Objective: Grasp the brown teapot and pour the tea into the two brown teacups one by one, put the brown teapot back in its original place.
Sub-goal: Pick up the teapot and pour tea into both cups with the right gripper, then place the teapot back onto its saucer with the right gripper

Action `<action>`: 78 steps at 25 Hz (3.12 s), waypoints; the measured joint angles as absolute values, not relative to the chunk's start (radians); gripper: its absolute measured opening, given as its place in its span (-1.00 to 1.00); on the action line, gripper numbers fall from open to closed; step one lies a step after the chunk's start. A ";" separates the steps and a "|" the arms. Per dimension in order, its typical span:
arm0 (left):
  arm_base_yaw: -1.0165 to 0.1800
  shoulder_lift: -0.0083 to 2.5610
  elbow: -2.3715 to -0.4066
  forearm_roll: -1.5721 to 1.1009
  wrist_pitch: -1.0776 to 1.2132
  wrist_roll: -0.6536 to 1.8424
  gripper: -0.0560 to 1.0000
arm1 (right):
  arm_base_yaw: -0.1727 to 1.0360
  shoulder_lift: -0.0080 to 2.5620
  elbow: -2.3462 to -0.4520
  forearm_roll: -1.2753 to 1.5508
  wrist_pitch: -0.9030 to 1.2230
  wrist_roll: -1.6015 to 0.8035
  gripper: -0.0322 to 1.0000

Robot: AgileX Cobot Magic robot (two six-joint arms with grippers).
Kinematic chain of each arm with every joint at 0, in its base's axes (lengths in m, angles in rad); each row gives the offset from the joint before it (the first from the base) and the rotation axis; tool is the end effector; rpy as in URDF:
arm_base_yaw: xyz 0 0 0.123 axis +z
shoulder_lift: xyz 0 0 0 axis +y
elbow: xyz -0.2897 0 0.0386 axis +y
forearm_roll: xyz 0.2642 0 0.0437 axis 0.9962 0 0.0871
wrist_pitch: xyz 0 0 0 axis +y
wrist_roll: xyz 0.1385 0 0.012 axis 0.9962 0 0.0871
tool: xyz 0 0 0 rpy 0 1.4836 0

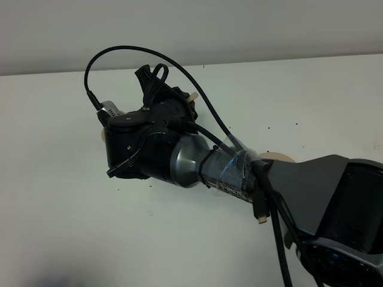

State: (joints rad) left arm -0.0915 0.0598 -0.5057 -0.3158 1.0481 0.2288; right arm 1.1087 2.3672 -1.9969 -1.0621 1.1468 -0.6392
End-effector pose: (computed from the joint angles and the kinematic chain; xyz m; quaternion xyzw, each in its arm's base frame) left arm 0.0469 -0.0419 0.2688 0.1369 0.8421 -0.1227 0.5071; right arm 0.3371 0.4284 0.1679 -0.7721 0.4176 -0.4480 0.1695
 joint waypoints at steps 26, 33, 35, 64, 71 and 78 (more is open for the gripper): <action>-0.092 0.060 -0.506 -0.316 1.048 0.228 -0.41 | 0.838 2.184 -1.998 -0.151 1.221 -0.866 -0.72; -0.092 0.060 -0.506 -0.316 1.048 0.228 -0.41 | 0.823 2.199 -1.998 -0.081 1.221 -0.893 -0.72; -0.092 0.060 -0.506 -0.316 1.048 0.228 -0.41 | 0.823 2.216 -1.998 -0.069 1.221 -0.894 -0.72; -0.092 0.060 -0.506 -0.316 1.048 0.228 -0.41 | 0.590 2.075 -1.765 -0.133 1.219 -0.738 -0.72; -0.092 0.060 -0.506 -0.316 1.048 0.228 -0.41 | 0.529 2.022 -1.569 -0.098 1.206 -0.668 -0.72; -0.092 0.060 -0.506 -0.316 1.048 0.228 -0.41 | 0.523 2.022 -1.454 -0.065 1.090 -0.633 -0.72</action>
